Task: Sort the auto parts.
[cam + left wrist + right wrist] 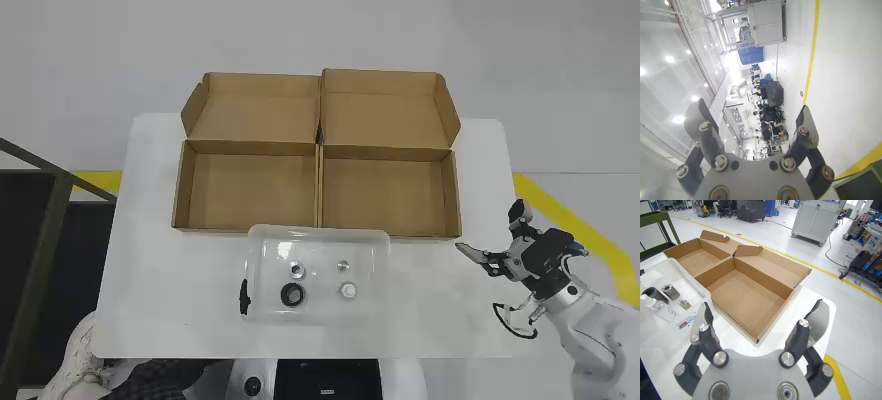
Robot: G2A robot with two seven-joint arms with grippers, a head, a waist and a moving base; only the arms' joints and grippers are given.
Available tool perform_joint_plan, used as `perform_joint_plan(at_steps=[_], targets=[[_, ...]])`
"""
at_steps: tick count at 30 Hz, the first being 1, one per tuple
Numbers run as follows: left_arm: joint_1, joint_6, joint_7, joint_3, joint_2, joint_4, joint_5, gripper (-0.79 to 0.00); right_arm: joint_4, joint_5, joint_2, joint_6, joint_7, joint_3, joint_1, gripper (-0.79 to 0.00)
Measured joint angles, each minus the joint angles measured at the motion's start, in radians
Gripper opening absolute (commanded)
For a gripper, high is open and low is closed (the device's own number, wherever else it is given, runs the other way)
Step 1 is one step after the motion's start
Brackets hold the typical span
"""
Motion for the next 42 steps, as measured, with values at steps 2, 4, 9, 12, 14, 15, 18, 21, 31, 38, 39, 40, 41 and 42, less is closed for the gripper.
perform_joint_plan(at_steps=[2,4,9,12,14,15,18,21,31,38,39,40,41,42], targets=[[0.0,0.0,0.0,0.0,0.0,0.0,0.0,-0.001,0.0,0.0,0.0,0.0,0.0,0.0,0.0,0.0],[0.0,0.0,0.0,0.0,0.0,0.0,0.0,-0.001,0.0,0.0,0.0,0.0,0.0,0.0,0.0,0.0],[0.0,0.0,0.0,0.0,0.0,0.0,0.0,0.0,0.0,0.0,0.0,0.0,0.0,0.0,0.0,0.0],[0.0,0.0,0.0,0.0,0.0,0.0,0.0,0.0,0.0,0.0,0.0,0.0,0.0,0.0,0.0,-0.001],[0.0,0.0,0.0,0.0,0.0,0.0,0.0,0.0,0.0,0.0,0.0,0.0,0.0,0.0,0.0,0.0],[0.0,0.0,0.0,0.0,0.0,0.0,0.0,0.0,0.0,0.0,0.0,0.0,0.0,0.0,0.0,-0.001],[0.0,0.0,0.0,0.0,0.0,0.0,0.0,-0.001,0.0,0.0,0.0,0.0,0.0,0.0,0.0,-0.001],[0.0,0.0,0.0,0.0,0.0,0.0,0.0,0.0,-0.005,0.0,0.0,-0.001,0.003,-0.005,0.001,0.0],[0.0,0.0,0.0,0.0,0.0,0.0,0.0,0.0,-0.087,-0.022,0.012,-0.101,0.14,-0.136,0.047,0.0],[0.0,0.0,0.0,0.0,0.0,0.0,0.0,0.0,-0.143,-0.037,0.019,-0.147,0.266,-0.276,0.083,0.0],[0.0,0.0,0.0,0.0,0.0,0.0,0.0,0.0,-0.15,-0.039,0.019,-0.151,0.287,-0.303,0.091,0.0],[0.0,0.0,0.0,0.0,0.0,0.0,0.0,0.0,-0.155,-0.044,0.02,-0.153,0.304,-0.322,0.097,0.0],[0.0,0.0,0.0,0.0,0.0,0.0,0.0,0.0,-0.16,-0.048,0.02,-0.152,0.321,-0.341,0.103,0.0],[0.0,0.0,0.0,0.0,0.0,0.0,0.0,0.0,-0.164,-0.054,0.021,-0.148,0.342,-0.366,0.111,0.0]])
